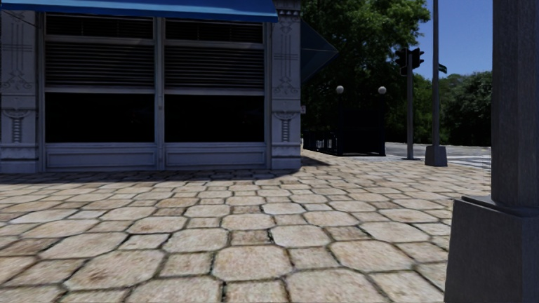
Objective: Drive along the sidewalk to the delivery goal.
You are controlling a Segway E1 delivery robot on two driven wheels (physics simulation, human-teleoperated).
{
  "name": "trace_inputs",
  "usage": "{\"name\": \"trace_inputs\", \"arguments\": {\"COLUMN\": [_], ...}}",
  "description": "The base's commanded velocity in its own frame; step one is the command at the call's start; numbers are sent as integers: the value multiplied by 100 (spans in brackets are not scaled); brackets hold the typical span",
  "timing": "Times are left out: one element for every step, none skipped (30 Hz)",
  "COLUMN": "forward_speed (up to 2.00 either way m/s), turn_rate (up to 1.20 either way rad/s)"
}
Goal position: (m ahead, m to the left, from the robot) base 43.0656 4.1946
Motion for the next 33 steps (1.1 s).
{"name": "trace_inputs", "arguments": {"forward_speed": [151,147,142,142,140,139,139,139,139,139,138,138,138,136,136,136,136,136,135,135,135,135,135,135,135,135,135,135,135,135,135,135,135], "turn_rate": [-33,-33,-33,-33,-33,-32,-32,-32,-32,-32,-32,-32,-32,-32,-32,-32,-32,-32,-33,-38,-38,-42,-44,-44,-44,-44,-44,-44,-44,-45,-45,-45,-45]}}
